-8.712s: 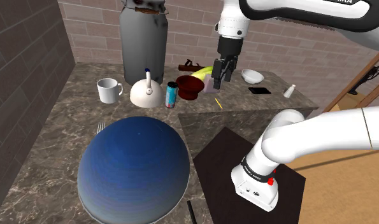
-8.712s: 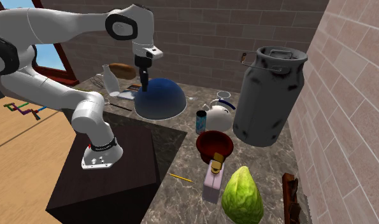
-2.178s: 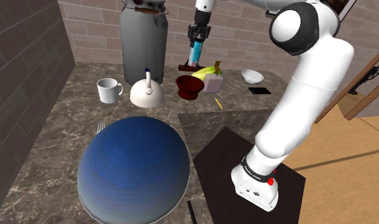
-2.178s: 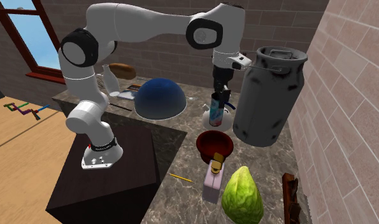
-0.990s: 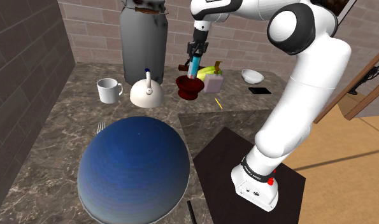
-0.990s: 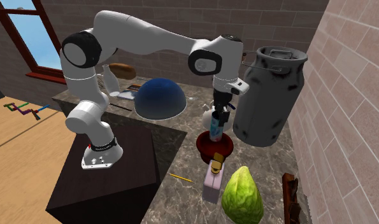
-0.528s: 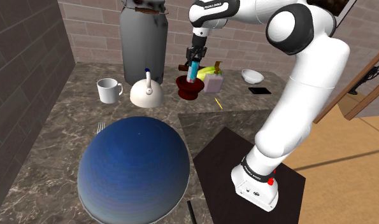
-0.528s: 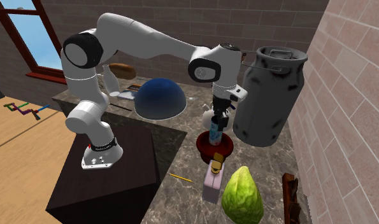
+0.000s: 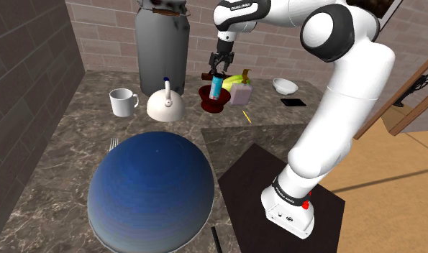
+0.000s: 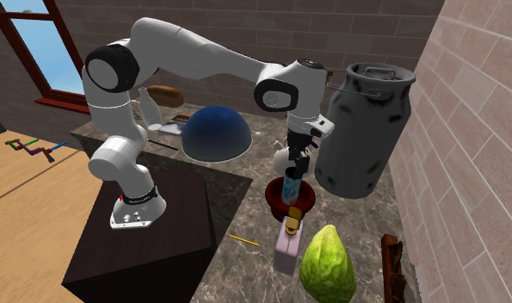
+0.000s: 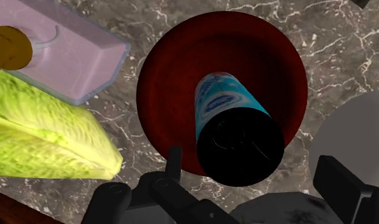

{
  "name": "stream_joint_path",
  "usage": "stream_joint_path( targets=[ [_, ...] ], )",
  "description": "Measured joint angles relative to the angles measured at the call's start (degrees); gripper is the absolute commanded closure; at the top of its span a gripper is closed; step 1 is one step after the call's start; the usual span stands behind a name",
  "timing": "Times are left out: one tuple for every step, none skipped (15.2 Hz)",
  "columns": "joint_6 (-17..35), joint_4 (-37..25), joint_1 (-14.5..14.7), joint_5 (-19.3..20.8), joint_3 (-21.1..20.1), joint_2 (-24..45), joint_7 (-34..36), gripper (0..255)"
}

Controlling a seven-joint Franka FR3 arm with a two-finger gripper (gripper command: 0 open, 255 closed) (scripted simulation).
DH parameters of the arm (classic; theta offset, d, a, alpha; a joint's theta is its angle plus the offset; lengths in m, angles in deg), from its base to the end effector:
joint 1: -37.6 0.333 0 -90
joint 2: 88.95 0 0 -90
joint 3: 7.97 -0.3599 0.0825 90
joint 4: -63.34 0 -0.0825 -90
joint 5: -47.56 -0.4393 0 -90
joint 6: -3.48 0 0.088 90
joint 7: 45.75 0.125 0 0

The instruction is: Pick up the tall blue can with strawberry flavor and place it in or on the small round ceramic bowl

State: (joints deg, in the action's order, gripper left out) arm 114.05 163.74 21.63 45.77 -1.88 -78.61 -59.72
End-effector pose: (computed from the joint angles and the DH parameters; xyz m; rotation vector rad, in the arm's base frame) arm 0.6264 -0.2469 0.4692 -3.1225 0.2354 -0.0021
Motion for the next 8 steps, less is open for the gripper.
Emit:
stream_joint_path(
  targets=[
    [0.0,0.0,0.0,0.0,0.0,0.0,0.0,0],
    [0.0,0.0,0.0,0.0,0.0,0.0,0.0,0],
    [0.0,-0.01,0.0,0.0,0.0,0.0,0.0,0],
    [-0.88,-0.81,0.1,0.03,-0.06,-0.09,0.2,0],
    [-2.19,-1.91,0.0,0.05,0.01,-0.32,0.05,0],
    [-3.86,-3.67,0.01,0.07,0.0,-0.27,0.16,0],
    [-5.49,-5.11,0.03,0.11,0.0,-0.48,0.23,0],
    [-6.36,-5.79,-0.08,0.12,0.07,-0.67,0.05,0]
  ],
)
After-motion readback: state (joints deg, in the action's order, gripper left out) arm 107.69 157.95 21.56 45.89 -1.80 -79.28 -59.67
